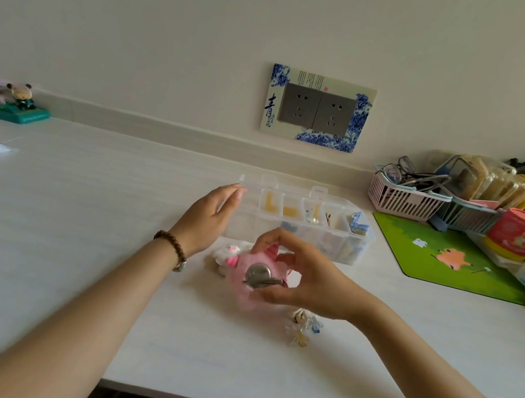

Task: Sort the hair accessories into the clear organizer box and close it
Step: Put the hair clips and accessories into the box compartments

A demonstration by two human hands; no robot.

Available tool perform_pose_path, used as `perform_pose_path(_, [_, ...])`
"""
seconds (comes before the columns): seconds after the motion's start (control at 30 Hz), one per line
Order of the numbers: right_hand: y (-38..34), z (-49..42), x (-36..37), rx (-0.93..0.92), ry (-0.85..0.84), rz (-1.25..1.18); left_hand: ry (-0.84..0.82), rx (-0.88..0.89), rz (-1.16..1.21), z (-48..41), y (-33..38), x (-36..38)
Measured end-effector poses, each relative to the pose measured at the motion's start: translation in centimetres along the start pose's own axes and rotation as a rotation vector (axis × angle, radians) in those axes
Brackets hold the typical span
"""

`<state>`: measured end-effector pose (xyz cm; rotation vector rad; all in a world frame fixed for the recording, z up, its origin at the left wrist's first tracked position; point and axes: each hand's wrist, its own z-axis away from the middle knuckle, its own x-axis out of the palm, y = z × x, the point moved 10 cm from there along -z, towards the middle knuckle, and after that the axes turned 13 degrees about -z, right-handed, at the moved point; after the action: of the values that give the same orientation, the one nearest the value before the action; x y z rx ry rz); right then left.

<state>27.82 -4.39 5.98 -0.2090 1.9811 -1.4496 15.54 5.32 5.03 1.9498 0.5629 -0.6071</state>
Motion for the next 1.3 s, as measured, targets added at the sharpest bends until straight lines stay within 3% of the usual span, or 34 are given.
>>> perform_pose_path(0.17, [-1.4, -2.9, -4.1, -0.029, 0.217, -0.209, 0.01, -0.018, 0.038, -0.5, -0.4, 0.0])
perform_pose_path(0.27, [-1.9, -5.7, -7.8, -0.047, 0.407, -0.116, 0.023, -0.051, 0.098, -0.3, -0.9, -0.1])
perform_pose_path(0.37, [-1.2, -8.8, -9.5, 0.021, 0.46, -0.05, 0.015, -0.064, 0.111, -0.1, -1.1, -0.1])
perform_pose_path(0.7, [1.6, -13.0, -8.0, 0.193, 0.379, 0.229, 0.048, 0.003, 0.017, -0.5, -0.7, -0.4])
perform_pose_path(0.97, [1.7, -11.5, -7.8, 0.108, 0.345, 0.172, 0.064, 0.011, -0.14, -0.2, 0.3, -1.1])
perform_pose_path(1.17, [-0.4, -8.1, -8.3, -0.053, 0.44, 0.083, 0.001, 0.063, -0.211, -0.1, 0.7, -0.2])
perform_pose_path(1.3, [-0.3, -5.5, -4.7, 0.007, 0.227, 0.167, -0.03, 0.057, -0.229, -0.2, 0.2, 0.5])
